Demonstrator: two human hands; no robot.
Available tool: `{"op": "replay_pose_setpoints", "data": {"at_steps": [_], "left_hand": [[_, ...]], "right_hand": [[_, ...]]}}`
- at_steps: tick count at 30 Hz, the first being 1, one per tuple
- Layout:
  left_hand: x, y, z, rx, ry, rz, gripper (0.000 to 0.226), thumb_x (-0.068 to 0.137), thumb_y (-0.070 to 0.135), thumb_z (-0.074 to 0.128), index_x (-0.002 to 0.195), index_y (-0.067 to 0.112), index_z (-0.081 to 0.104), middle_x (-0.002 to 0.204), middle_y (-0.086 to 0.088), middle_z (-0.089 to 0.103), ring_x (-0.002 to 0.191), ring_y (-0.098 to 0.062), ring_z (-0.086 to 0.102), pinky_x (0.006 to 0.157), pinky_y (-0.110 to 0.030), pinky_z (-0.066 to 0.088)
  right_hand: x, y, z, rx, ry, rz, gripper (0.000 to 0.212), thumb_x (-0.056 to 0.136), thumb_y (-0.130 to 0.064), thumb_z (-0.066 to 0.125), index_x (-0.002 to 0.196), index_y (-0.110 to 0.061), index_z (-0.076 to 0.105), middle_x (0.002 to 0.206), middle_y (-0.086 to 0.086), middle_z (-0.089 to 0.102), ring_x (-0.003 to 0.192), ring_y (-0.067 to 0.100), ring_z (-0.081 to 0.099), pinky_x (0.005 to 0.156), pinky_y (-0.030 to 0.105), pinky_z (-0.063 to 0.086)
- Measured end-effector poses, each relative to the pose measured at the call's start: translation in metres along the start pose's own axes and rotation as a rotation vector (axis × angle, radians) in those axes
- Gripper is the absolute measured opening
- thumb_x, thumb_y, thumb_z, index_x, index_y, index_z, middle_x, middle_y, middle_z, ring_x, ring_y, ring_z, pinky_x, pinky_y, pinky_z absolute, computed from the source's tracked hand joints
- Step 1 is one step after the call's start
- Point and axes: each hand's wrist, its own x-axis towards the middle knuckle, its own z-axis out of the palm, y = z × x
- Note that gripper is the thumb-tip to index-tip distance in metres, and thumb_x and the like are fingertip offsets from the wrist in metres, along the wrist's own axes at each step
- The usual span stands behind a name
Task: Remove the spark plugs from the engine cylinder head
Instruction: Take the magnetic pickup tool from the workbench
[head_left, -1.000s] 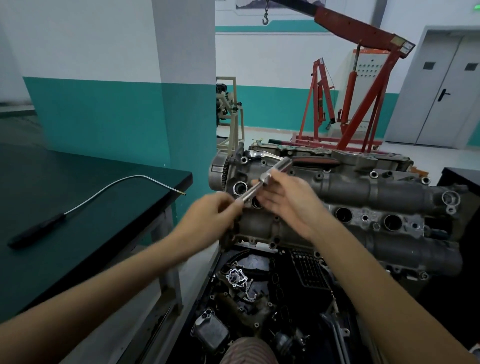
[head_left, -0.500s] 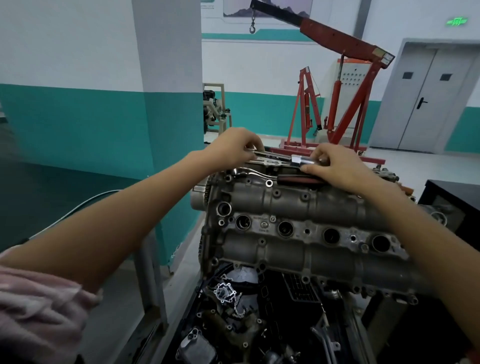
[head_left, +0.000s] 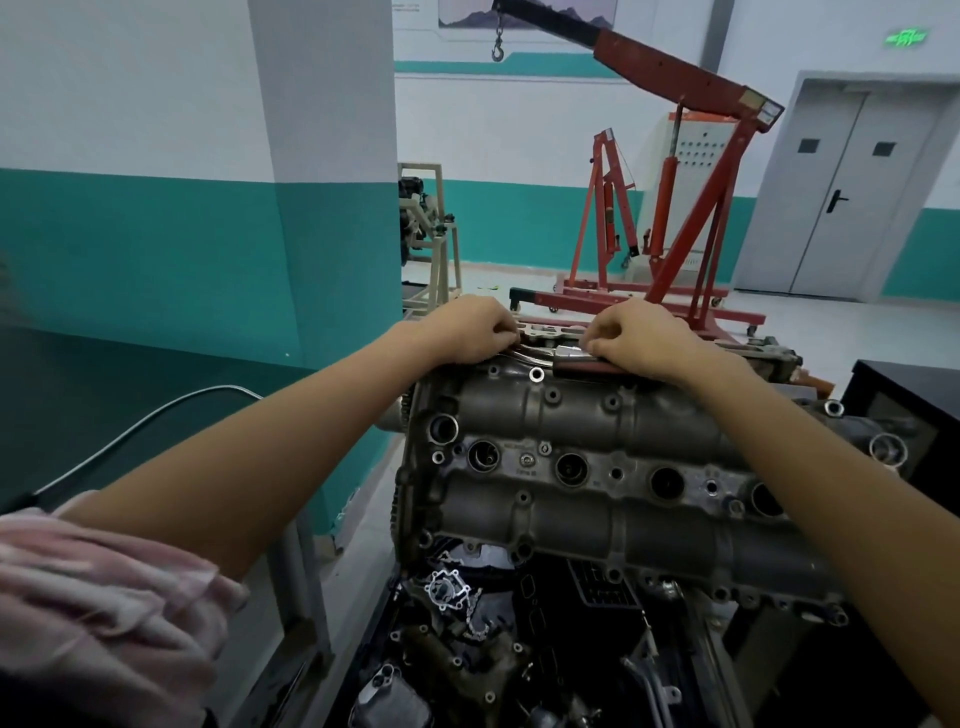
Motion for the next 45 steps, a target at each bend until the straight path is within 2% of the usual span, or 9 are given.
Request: {"op": "replay_pose_setpoints", "data": {"at_steps": [5, 11, 14, 17, 22, 28, 35, 39, 45], "left_hand": [[-0.001, -0.003, 0.009, 0.157, -0.015, -0.029, 0.035, 0.1, 0.03, 0.034, 0.111, 0.013, 0.062, 0.112, -0.005, 0.064, 0.102, -0.023, 0.056, 0.07, -0.029, 0.037], [0.001, -0.002, 0.01, 0.198, -0.057, -0.018, 0.037, 0.1, 0.036, 0.031, 0.114, 0.014, 0.058, 0.114, -0.007, 0.061, 0.103, -0.025, 0.055, 0.076, -0.032, 0.041], [-0.003, -0.002, 0.005, 0.039, 0.0, -0.001, 0.036, 0.1, 0.032, 0.034, 0.113, 0.009, 0.059, 0.113, -0.009, 0.062, 0.1, -0.023, 0.055, 0.082, -0.032, 0.044], [-0.013, -0.011, -0.004, -0.167, 0.165, -0.024, 0.029, 0.099, 0.023, 0.039, 0.11, 0.01, 0.062, 0.108, -0.005, 0.064, 0.084, -0.013, 0.054, 0.071, -0.027, 0.04], [-0.047, -0.047, -0.017, -0.371, 0.412, -0.16, 0.025, 0.095, 0.011, 0.041, 0.1, 0.011, 0.065, 0.098, -0.007, 0.068, 0.09, -0.033, 0.062, 0.08, -0.042, 0.051], [-0.106, -0.113, -0.025, -0.262, 0.45, -0.371, 0.025, 0.092, 0.009, 0.043, 0.098, 0.011, 0.067, 0.093, -0.003, 0.066, 0.085, -0.021, 0.06, 0.074, -0.028, 0.046], [-0.227, -0.221, -0.023, 0.13, 0.053, -0.939, 0.027, 0.094, 0.02, 0.041, 0.104, 0.001, 0.056, 0.117, -0.022, 0.056, 0.102, -0.036, 0.054, 0.085, -0.038, 0.044], [-0.295, -0.251, -0.009, 0.278, -0.21, -1.303, 0.042, 0.096, 0.03, 0.038, 0.131, 0.009, 0.045, 0.136, -0.018, 0.039, 0.122, -0.034, 0.04, 0.099, -0.042, 0.036], [-0.308, -0.255, 0.008, 0.466, -0.146, -1.207, 0.021, 0.092, 0.015, 0.047, 0.107, 0.006, 0.057, 0.109, -0.01, 0.057, 0.099, -0.026, 0.056, 0.073, -0.031, 0.044]], "right_hand": [[0.008, 0.0, 0.002, 0.058, -0.032, 0.026, 0.014, 0.089, -0.018, 0.057, 0.098, -0.021, 0.067, 0.115, 0.001, 0.062, 0.107, 0.019, 0.055, 0.094, 0.041, 0.045], [0.013, -0.002, 0.005, -0.004, -0.035, 0.059, 0.013, 0.088, -0.031, 0.058, 0.097, -0.026, 0.065, 0.111, -0.003, 0.06, 0.106, 0.018, 0.053, 0.09, 0.04, 0.045], [0.01, 0.0, 0.006, -0.018, 0.015, 0.052, 0.013, 0.09, -0.031, 0.053, 0.097, -0.027, 0.064, 0.109, -0.004, 0.061, 0.098, 0.015, 0.053, 0.08, 0.036, 0.046], [0.007, 0.002, 0.008, -0.041, 0.052, 0.046, 0.015, 0.09, -0.029, 0.051, 0.098, -0.026, 0.064, 0.106, -0.005, 0.061, 0.094, 0.015, 0.051, 0.073, 0.032, 0.04], [0.002, -0.013, 0.012, -0.047, 0.317, 0.037, 0.019, 0.092, -0.026, 0.049, 0.097, -0.018, 0.064, 0.1, 0.0, 0.064, 0.095, 0.021, 0.057, 0.091, 0.046, 0.042], [0.007, -0.097, 0.031, 0.195, 0.593, -0.289, 0.02, 0.093, -0.022, 0.048, 0.087, -0.009, 0.062, 0.079, 0.001, 0.058, 0.072, 0.013, 0.051, 0.062, 0.021, 0.037], [0.018, -0.228, 0.113, 0.197, 0.249, -0.504, 0.02, 0.091, -0.023, 0.044, 0.084, -0.01, 0.057, 0.082, 0.004, 0.057, 0.079, 0.023, 0.052, 0.06, 0.029, 0.036], [0.011, -0.255, 0.163, 0.24, 0.053, -0.47, 0.02, 0.089, -0.021, 0.044, 0.082, -0.007, 0.057, 0.087, 0.01, 0.062, 0.083, 0.029, 0.056, 0.064, 0.032, 0.041], [0.007, -0.248, 0.187, 0.266, -0.063, -0.397, 0.021, 0.088, -0.019, 0.044, 0.081, -0.005, 0.058, 0.077, 0.008, 0.06, 0.071, 0.026, 0.053, 0.056, 0.029, 0.036]]}}
